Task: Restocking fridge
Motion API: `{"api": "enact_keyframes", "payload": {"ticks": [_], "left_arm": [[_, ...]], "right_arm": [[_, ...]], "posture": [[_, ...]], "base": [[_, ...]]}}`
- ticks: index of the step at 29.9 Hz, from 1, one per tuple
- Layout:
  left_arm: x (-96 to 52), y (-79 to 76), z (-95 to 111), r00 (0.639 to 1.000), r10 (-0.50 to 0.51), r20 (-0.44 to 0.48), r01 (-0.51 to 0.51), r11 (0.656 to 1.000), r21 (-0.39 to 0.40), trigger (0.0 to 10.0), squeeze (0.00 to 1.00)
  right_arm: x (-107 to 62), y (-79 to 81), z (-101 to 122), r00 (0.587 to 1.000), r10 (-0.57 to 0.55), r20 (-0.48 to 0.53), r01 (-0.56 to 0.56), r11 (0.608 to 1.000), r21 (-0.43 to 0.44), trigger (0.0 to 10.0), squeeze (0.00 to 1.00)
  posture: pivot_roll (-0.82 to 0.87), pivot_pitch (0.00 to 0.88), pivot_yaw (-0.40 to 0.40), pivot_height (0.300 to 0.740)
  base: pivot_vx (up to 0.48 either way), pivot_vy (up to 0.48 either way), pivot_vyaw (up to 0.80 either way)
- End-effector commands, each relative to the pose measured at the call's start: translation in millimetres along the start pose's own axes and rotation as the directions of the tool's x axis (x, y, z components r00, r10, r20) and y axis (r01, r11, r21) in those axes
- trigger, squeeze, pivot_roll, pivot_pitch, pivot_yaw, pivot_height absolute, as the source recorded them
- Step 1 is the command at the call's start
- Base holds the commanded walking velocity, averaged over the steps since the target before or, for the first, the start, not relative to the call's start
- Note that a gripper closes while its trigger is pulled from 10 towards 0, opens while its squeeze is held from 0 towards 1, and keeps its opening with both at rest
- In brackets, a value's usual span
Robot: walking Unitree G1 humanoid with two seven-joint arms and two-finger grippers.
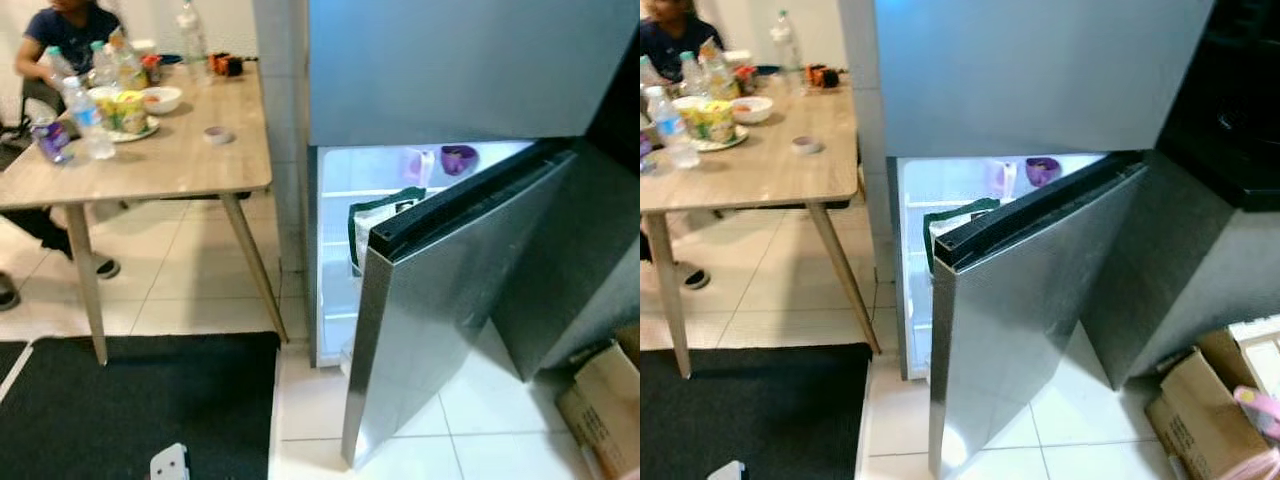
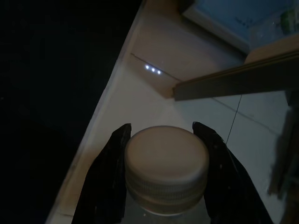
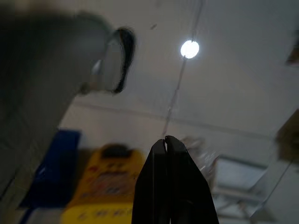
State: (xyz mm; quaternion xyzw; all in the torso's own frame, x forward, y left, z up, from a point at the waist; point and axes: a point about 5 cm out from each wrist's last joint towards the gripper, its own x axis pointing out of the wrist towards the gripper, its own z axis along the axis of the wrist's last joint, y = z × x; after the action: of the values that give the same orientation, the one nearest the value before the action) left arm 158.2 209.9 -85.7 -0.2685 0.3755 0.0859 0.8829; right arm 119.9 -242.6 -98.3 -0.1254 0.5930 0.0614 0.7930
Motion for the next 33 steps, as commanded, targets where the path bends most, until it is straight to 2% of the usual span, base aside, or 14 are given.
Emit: {"api": "enact_keyframes", "payload": {"ticks": [1, 8, 10, 11, 13, 14, 15, 18, 19, 22, 23, 25, 26, 33], "left_arm": [[-4.4, 4.2, -15, 0.998, 0.028, -0.054, -0.029, 0.999, -0.027, 10.0, 0.0], [3.3, 0.5, 17, 0.995, 0.033, 0.092, -0.025, 0.996, -0.086, 10.0, 0.0], [8.7, -5.6, 45, 0.979, 0.01, 0.204, 0.022, 0.988, -0.151, 10.0, 0.0], [12.7, -15.0, 77, 0.943, -0.032, 0.33, 0.106, 0.972, -0.209, 10.0, 0.0], [12.7, -15.0, 77, 0.943, -0.032, 0.33, 0.106, 0.972, -0.209, 10.0, 0.0], [12.9, -26.5, 118, 0.87, -0.076, 0.488, 0.217, 0.947, -0.238, 10.0, 0.0], [11.3, -31.6, 137, 0.825, -0.087, 0.558, 0.258, 0.937, -0.235, 10.0, 0.0], [6.8, -40.5, 171, 0.752, -0.084, 0.654, 0.293, 0.931, -0.217, 10.0, 0.0], [6.8, -40.5, 171, 0.752, -0.084, 0.654, 0.293, 0.931, -0.217, 10.0, 0.0], [-5.7, -66.4, 226, 0.61, -0.124, 0.783, 0.348, 0.929, -0.124, 10.0, 0.0], [-5.7, -66.4, 226, 0.61, -0.124, 0.783, 0.348, 0.929, -0.124, 10.0, 0.0], [-11.0, -72.9, 239, 0.565, -0.125, 0.815, 0.34, 0.936, -0.092, 10.0, 0.0], [-17.0, -76.3, 251, 0.52, -0.097, 0.848, 0.309, 0.947, -0.081, 10.0, 0.0], [-22.4, -71.8, 262, 0.481, 0.032, 0.876, 0.295, 0.935, -0.196, 10.0, 0.0]], "right_arm": [[0.4, 4.4, -6, 1.0, 0.013, -0.015, -0.013, 1.0, 0.007, 10.0, 0.0], [0.5, 4.3, -4, 1.0, 0.013, -0.01, -0.013, 1.0, 0.007, 10.0, 0.0], [0.5, 4.4, -3, 1.0, 0.013, 0.008, -0.013, 1.0, 0.022, 10.0, 0.0], [0.6, 4.7, 0, 0.999, 0.016, 0.033, -0.017, 0.999, 0.039, 10.0, 0.0], [0.6, 4.7, 0, 0.999, 0.016, 0.033, -0.017, 0.999, 0.039, 10.0, 0.0], [0.8, 5.5, 3, 0.998, 0.019, 0.052, -0.022, 0.998, 0.057, 10.0, 0.0], [0.9, 6.1, 4, 0.998, 0.022, 0.057, -0.026, 0.998, 0.06, 10.0, 0.0], [1.0, 6.8, 5, 0.998, 0.026, 0.058, -0.03, 0.998, 0.062, 10.0, 0.0], [1.0, 6.8, 5, 0.998, 0.026, 0.058, -0.03, 0.998, 0.062, 10.0, 0.0], [1.1, 7.4, 5, 0.998, 0.027, 0.062, -0.031, 0.997, 0.065, 10.0, 0.0], [1.1, 7.4, 5, 0.998, 0.027, 0.062, -0.031, 0.997, 0.065, 10.0, 0.0], [1.1, 7.4, 5, 0.997, 0.025, 0.067, -0.029, 0.997, 0.068, 10.0, 0.0], [1.0, 7.3, 6, 0.997, 0.024, 0.077, -0.031, 0.996, 0.081, 10.0, 0.0], [0.8, 7.4, 5, 0.996, 0.03, 0.084, -0.037, 0.996, 0.083, 10.0, 0.0]], "posture": [[-0.09, 0.013, 0.01, 0.74], [-0.09, 0.011, 0.009, 0.74], [-0.09, 0.011, 0.011, 0.74], [-0.09, 0.014, 0.014, 0.74], [-0.09, 0.014, 0.014, 0.74], [-0.1, 0.016, 0.015, 0.74], [-0.1, 0.016, 0.015, 0.74], [-0.1, 0.017, 0.016, 0.74], [-0.1, 0.017, 0.016, 0.74], [-0.09, 0.018, 0.016, 0.74], [-0.09, 0.018, 0.016, 0.74], [-0.1, 0.021, 0.021, 0.74], [-0.1, 0.021, 0.023, 0.74], [-0.1, 0.022, 0.024, 0.74]], "base": [[0.0, 0.0, 0.0], [0.0, 0.0, 0.0], [0.0, 0.0, 0.0], [0.0, 0.0, 0.0], [0.0, 0.0, 0.0], [0.0, 0.0, 0.0], [0.0, 0.0, -0.61], [0.0, 0.0, -0.8], [0.0, 0.0, -0.8], [0.0, 0.0, -0.8], [0.0, 0.0, -0.8], [0.0, 0.0, 0.0], [0.0, 0.0, 0.0], [0.0, 0.0, 0.0]]}}
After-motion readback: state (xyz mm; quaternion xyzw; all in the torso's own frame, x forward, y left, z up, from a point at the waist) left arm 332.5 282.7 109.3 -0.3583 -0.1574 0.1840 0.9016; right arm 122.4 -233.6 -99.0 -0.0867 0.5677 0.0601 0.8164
